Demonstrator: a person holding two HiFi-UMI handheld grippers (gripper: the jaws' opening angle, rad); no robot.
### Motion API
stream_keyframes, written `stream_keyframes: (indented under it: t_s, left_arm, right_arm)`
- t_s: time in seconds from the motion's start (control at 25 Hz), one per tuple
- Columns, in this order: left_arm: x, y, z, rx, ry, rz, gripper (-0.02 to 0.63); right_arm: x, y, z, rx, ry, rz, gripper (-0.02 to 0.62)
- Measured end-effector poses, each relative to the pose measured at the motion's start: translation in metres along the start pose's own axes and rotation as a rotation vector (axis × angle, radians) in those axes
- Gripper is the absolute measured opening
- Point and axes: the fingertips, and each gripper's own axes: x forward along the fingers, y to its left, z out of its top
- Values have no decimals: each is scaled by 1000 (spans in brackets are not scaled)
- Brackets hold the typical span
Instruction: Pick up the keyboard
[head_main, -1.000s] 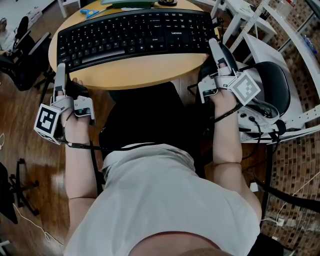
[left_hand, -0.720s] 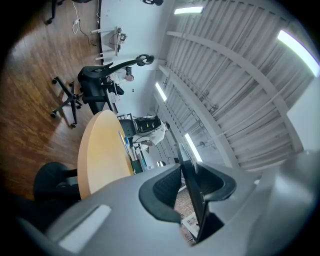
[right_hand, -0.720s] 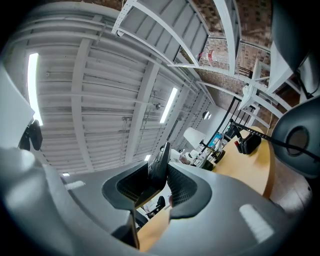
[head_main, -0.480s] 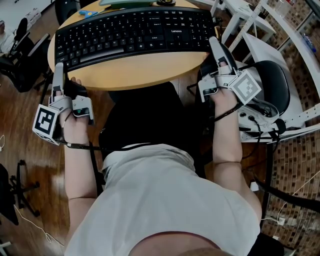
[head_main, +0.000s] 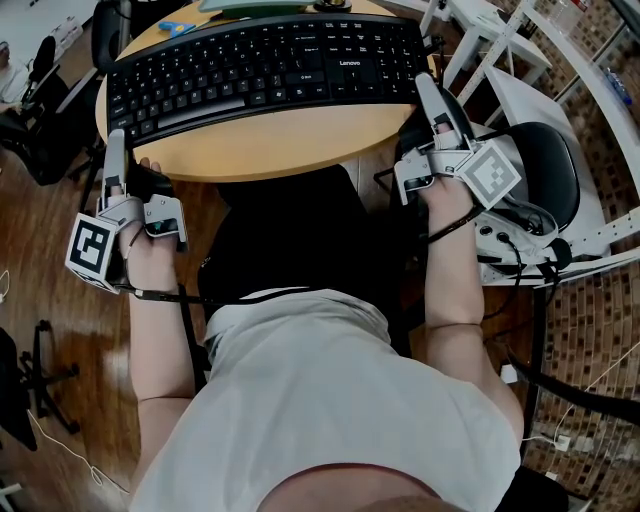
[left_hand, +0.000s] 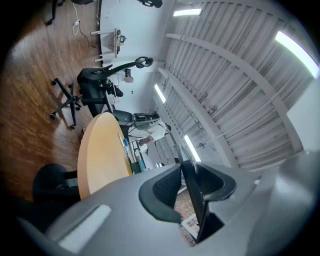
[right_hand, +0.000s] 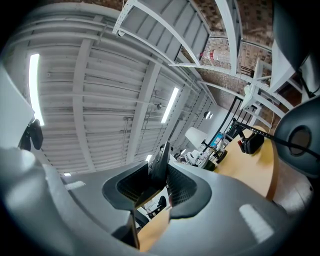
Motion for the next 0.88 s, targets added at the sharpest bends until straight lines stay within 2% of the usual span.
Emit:
stream_keyframes:
  t_s: [0.72,0.88]
  left_arm:
    - [-2,0,0,2,-4,18,426]
    - [-1,-2,-1,-18,-9,12,426]
  right_arm:
    - [1,-3,0,7,0,-7,123]
    - [0,-5,0,6,0,-12,121]
